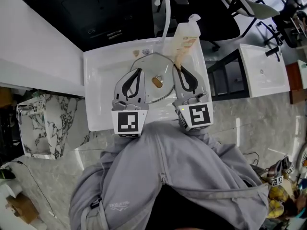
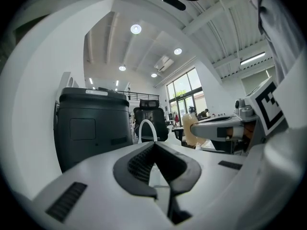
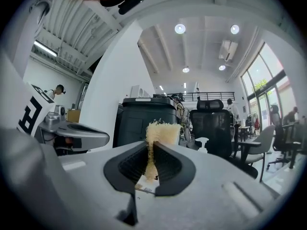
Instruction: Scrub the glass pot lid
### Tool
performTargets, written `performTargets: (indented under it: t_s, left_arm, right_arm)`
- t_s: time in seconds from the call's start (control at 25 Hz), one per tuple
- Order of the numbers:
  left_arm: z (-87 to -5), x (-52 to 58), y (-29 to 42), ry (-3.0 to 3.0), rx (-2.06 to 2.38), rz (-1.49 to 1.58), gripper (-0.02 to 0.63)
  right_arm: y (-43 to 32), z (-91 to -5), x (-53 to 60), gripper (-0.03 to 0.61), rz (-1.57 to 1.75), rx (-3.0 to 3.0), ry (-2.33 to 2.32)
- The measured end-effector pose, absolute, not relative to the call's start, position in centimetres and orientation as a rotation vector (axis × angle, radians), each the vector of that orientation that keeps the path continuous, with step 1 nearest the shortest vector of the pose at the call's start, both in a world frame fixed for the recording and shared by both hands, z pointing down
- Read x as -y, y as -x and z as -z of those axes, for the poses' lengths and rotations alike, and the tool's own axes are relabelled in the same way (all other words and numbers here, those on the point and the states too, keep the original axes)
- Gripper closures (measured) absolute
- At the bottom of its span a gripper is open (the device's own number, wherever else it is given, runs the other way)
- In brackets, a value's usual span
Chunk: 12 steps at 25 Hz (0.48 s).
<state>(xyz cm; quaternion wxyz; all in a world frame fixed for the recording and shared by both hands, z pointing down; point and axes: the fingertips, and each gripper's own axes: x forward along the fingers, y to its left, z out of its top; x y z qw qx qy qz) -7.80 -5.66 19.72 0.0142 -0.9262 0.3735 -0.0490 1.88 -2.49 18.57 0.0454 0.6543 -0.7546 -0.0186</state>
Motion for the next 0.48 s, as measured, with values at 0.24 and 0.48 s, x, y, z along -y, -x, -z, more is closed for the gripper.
performTargets:
  t_s: [0.24, 0.48]
  left_arm:
    - [-20.5, 5.4, 8.5, 2.909, -1.115, 0.138, 0.607]
    - [-21.2, 5.3, 9.5, 2.93, -1.102, 0.131, 0.607]
  right_arm:
    - [-1.4, -19.3, 2.1, 0.549, 0.047, 2.262, -2.055]
    - [0.0, -19.5, 1.9, 0.549, 0.048, 2.256, -2.064]
